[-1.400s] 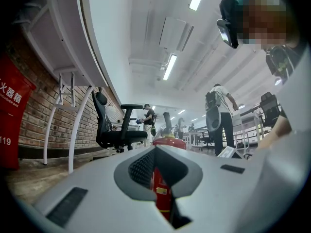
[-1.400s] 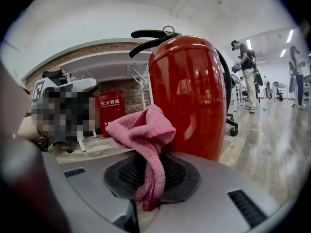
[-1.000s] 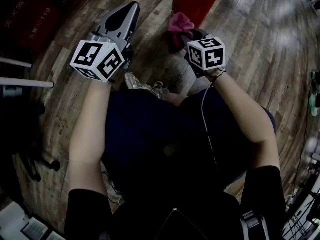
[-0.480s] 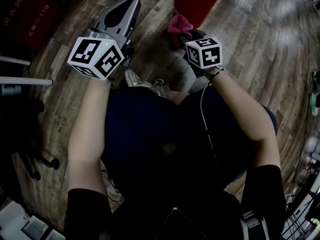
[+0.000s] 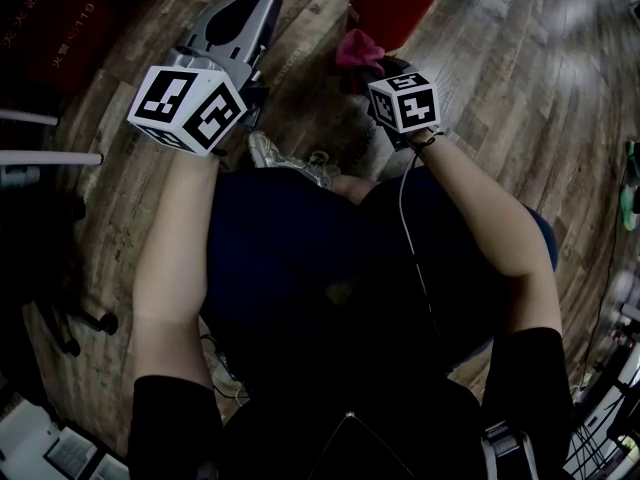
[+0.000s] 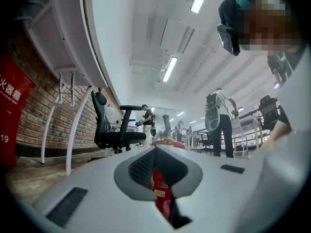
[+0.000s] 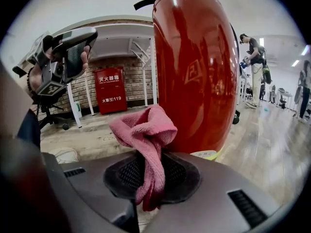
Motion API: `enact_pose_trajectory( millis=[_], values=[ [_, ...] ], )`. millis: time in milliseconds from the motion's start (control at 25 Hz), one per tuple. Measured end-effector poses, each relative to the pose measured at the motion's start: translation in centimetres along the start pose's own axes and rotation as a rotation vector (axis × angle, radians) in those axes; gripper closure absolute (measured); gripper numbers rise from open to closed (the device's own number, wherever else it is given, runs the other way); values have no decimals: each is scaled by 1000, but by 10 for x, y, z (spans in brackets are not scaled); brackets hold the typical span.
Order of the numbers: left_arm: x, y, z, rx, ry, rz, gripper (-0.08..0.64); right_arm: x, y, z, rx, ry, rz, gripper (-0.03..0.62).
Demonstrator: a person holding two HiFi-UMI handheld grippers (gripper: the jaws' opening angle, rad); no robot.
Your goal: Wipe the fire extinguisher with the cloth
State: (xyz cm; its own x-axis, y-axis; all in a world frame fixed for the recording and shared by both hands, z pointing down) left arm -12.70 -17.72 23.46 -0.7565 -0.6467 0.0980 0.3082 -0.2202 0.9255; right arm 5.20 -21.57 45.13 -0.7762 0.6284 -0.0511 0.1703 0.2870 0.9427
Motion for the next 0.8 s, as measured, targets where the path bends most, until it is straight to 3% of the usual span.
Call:
enact_pose_trajectory(
  millis=[800],
  values=[
    [-4, -4, -3, -16, 17, 28, 546, 5, 39, -18, 107, -41, 201, 522]
  ],
)
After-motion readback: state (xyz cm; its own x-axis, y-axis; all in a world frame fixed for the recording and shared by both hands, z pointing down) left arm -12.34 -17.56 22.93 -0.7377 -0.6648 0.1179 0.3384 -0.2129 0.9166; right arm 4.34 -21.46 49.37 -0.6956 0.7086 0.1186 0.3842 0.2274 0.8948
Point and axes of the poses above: the fingertips, and each gripper's own axes: z backward along the fingers, x to its left, y out of its underside, the point moved 5 cm from there along z, backward along the fingers, and after that the axes turned 13 degrees about -x, right-handed, at the moved point
